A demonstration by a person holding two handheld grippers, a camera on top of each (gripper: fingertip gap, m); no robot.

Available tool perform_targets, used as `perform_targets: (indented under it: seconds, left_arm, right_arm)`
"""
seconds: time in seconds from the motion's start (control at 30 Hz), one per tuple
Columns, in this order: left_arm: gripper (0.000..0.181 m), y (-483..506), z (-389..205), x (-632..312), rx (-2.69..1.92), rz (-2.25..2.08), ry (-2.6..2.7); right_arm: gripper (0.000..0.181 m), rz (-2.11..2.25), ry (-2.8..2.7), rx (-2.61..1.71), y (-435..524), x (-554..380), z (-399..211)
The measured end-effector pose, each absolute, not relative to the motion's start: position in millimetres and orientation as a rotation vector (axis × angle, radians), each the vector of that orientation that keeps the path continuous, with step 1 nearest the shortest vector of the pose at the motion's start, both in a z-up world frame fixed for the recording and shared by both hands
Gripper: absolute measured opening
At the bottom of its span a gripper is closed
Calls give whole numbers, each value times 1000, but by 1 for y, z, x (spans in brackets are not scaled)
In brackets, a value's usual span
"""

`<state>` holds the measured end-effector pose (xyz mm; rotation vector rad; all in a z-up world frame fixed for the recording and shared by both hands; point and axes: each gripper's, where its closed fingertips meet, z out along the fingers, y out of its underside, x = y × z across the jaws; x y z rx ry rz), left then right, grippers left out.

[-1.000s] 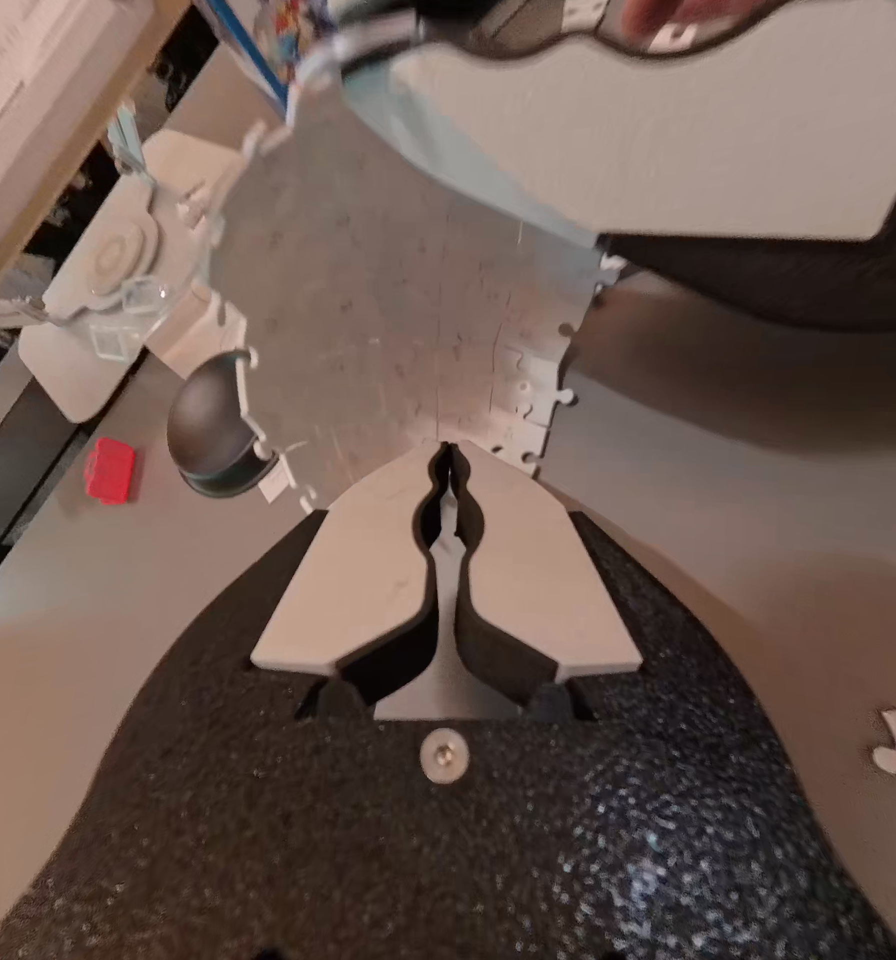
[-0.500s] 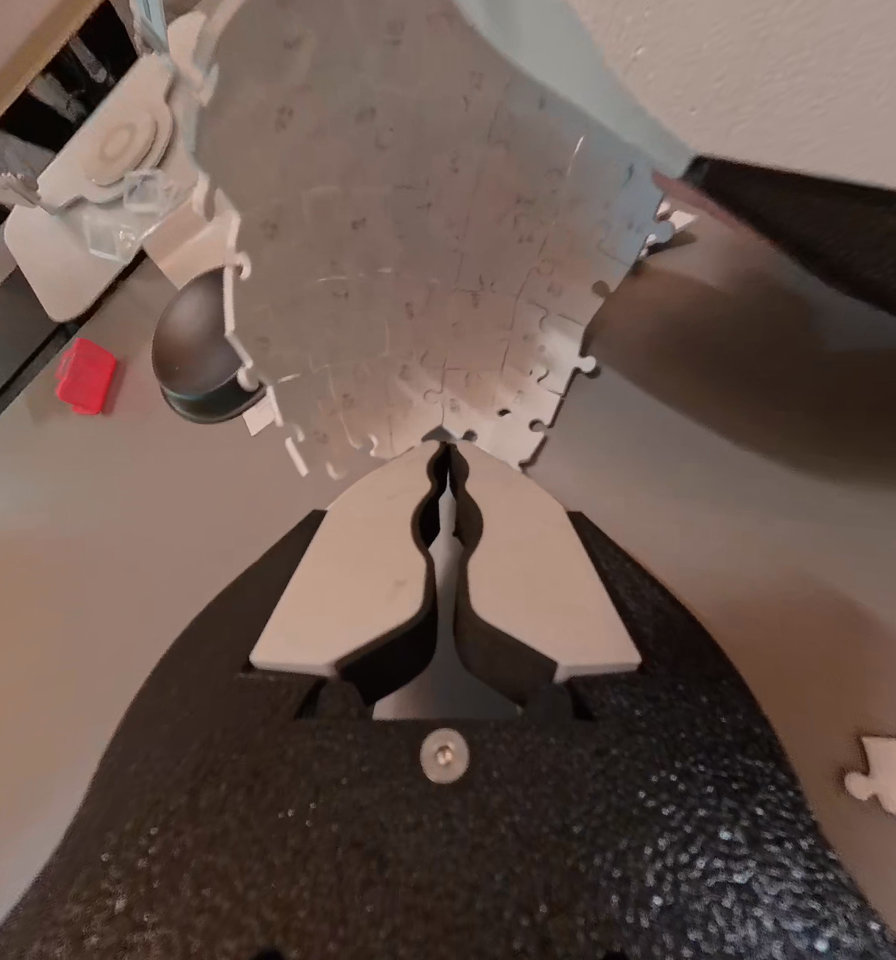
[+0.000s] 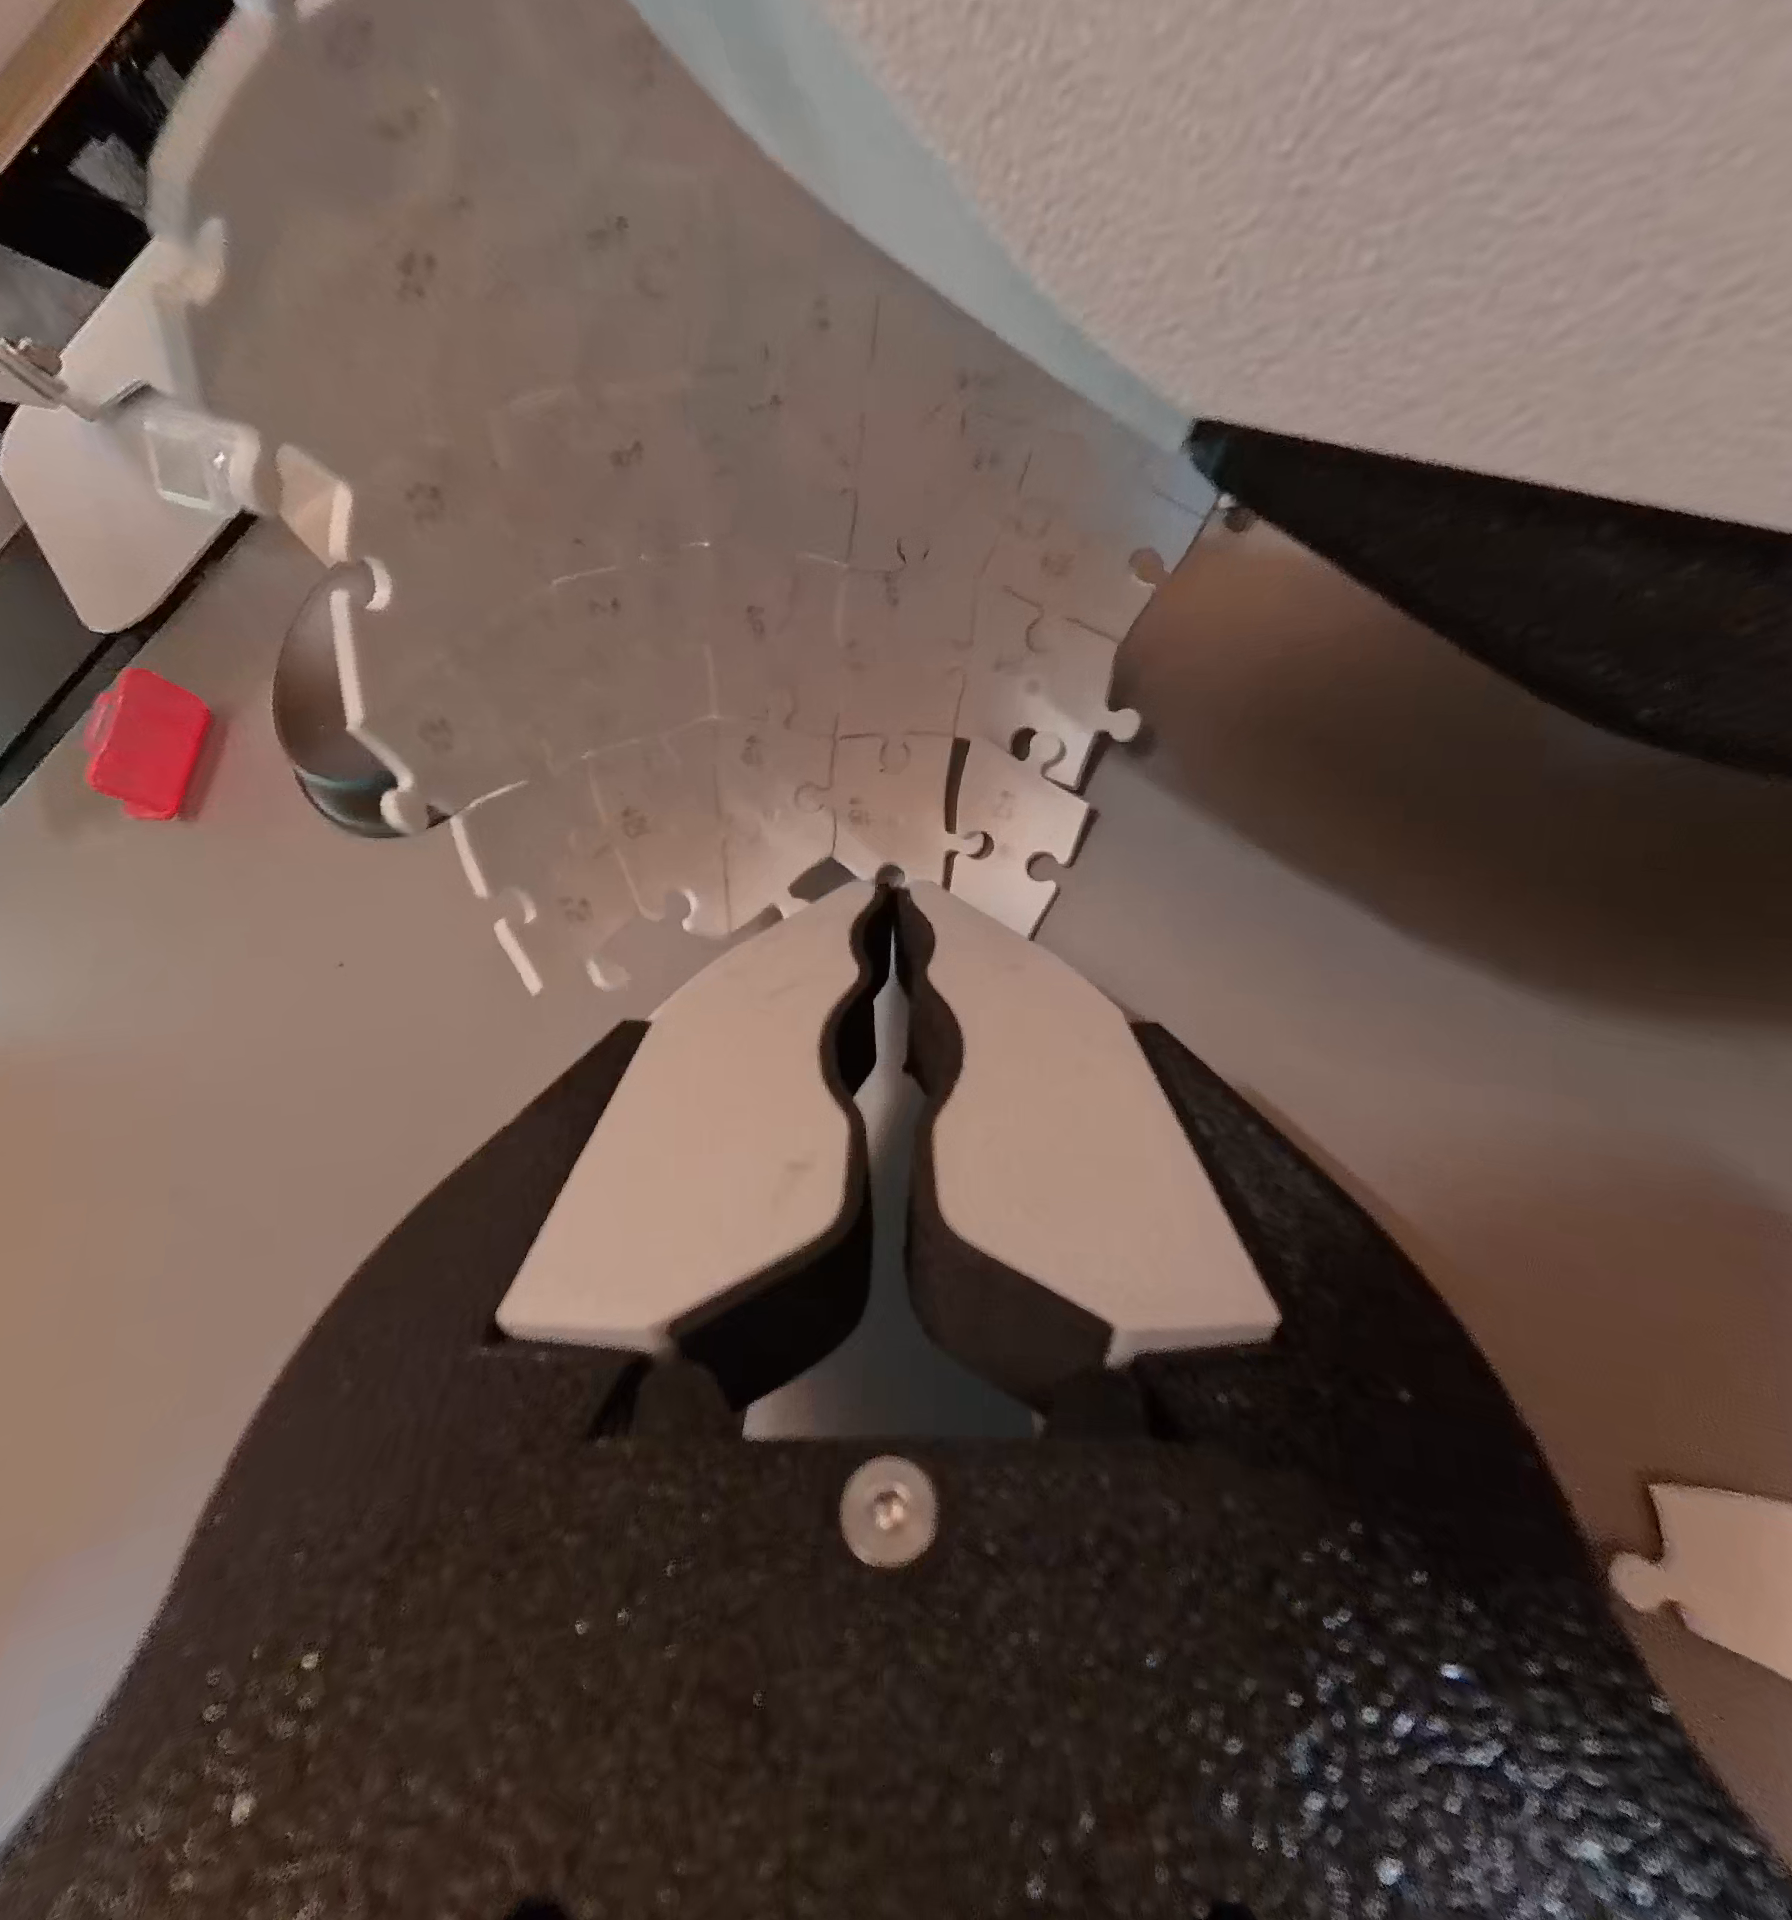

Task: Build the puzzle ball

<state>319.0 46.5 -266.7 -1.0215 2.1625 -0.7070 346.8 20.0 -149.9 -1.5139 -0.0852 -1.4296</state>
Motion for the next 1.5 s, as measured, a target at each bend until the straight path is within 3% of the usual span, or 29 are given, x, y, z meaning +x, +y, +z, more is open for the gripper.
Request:
perform_targets:
  seconds: [0.83,1.5]
  left_arm:
    - [11,19,-271,315,-1065,-860,2277]
    - [3,26,-272,328,-1170,-819,2210]
  right_arm:
    - [4,-1422,-100,-1505,21,343,-149]
    - [4,-1417,-93,-1505,21,342,-149]
